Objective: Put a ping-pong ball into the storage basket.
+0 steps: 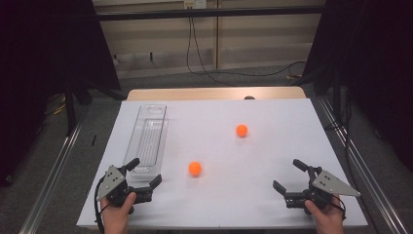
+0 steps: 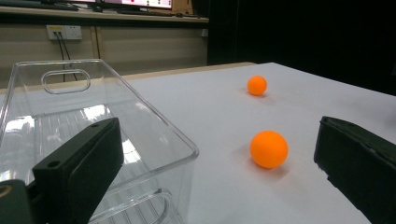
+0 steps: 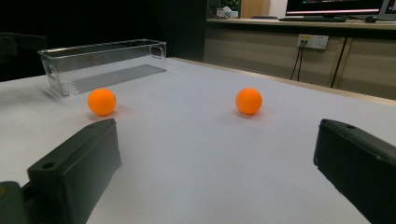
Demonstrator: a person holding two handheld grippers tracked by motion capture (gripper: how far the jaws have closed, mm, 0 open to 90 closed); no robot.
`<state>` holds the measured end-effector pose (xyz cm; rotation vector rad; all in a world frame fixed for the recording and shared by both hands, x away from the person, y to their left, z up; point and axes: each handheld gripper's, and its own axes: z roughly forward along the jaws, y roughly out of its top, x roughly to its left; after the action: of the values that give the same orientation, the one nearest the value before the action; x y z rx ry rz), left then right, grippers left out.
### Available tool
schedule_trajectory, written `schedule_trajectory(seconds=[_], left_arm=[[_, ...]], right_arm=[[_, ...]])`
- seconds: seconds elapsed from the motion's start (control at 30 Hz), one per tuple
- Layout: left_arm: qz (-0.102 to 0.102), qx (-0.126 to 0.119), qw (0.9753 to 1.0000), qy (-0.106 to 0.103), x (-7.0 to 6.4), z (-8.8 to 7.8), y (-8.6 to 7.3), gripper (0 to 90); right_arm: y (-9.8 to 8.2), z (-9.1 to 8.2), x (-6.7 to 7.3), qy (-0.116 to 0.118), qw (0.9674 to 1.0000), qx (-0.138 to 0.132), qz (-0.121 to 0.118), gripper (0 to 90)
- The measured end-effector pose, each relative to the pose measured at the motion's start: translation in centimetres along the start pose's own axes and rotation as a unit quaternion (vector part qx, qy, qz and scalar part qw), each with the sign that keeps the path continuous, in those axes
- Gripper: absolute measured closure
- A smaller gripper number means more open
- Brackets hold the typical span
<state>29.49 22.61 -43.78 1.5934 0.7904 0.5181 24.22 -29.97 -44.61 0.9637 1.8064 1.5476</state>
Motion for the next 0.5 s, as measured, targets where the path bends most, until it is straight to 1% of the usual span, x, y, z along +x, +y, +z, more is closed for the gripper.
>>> schedule_trajectory(seconds=[0.13, 0.3, 0.33, 0.37, 0.5], left_arm=[[-0.001, 0.001, 1.0000, 0.002, -0.12, 0.03, 0.05, 1.5], [-0.004, 0.000, 1.0000, -0.003, -0.20, 0.13, 0.08, 1.5], [0.001, 0.002, 1.0000, -0.006, -0.19, 0.15, 0.12, 1.5], [0.001, 0.002, 1.0000, -0.006, -0.19, 0.15, 0.12, 1.5], [-0.005, -0.003, 1.0000, -0.006, -0.30, 0.20, 0.22, 1.5]], right_arm=[[0.01, -0.07, -0.08, 0.000, 1.0000, 0.000, 0.002, 0.2], [0.01, -0.10, -0.17, 0.002, 1.0000, -0.002, 0.001, 0.3], [0.01, -0.10, -0.17, 0.002, 1.0000, -0.002, 0.001, 0.2], [0.01, -0.10, -0.17, 0.002, 1.0000, -0.002, 0.001, 0.2], [0.02, -0.09, -0.15, 0.002, 1.0000, -0.002, -0.001, 0.2]])
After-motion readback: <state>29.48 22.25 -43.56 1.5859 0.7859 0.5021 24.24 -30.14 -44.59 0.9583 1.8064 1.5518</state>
